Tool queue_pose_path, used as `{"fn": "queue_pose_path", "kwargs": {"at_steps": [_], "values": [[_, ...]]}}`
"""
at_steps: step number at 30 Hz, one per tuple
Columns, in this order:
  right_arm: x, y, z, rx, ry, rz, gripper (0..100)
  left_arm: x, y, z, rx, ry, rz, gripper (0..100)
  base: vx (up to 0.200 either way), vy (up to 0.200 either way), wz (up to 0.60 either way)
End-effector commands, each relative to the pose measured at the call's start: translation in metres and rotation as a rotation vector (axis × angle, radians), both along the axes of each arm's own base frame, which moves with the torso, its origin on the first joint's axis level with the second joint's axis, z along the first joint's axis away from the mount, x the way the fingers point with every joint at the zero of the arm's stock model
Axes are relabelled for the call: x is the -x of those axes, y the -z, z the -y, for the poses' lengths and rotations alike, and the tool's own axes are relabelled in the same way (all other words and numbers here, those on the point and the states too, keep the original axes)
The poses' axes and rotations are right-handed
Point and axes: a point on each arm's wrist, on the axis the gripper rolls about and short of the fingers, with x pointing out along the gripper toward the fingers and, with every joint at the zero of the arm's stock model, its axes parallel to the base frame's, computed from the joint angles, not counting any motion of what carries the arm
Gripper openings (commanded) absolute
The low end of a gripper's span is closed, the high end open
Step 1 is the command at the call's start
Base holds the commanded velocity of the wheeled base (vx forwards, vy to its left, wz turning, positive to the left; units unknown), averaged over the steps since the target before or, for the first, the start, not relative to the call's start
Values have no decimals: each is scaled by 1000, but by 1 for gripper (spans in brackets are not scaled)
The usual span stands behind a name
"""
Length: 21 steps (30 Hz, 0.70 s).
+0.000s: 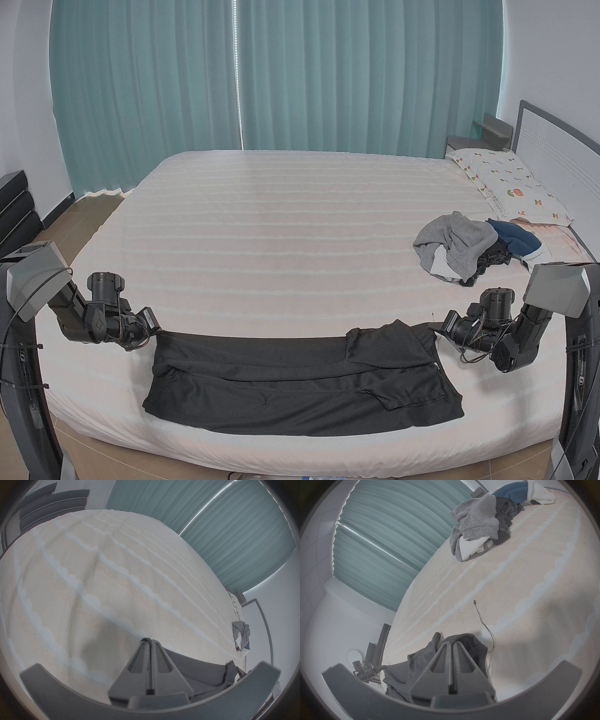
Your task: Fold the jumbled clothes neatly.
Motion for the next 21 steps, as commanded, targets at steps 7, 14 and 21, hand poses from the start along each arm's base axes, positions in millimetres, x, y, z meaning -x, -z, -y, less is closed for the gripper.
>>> {"fn": "queue_pose_path", "kwargs": {"at_steps": [7, 14, 21], "values": [[1, 4, -3, 8, -15, -1, 100, 0, 1, 0, 1, 0, -3, 100, 0, 0, 0], [10, -25, -6, 2, -25, 124, 100, 0, 1, 0, 6, -3, 1, 100, 0, 0, 0], [38, -45, -24, 35, -112, 197, 100, -1, 0, -1, 7, -4, 5, 100, 0, 0, 0]]}}
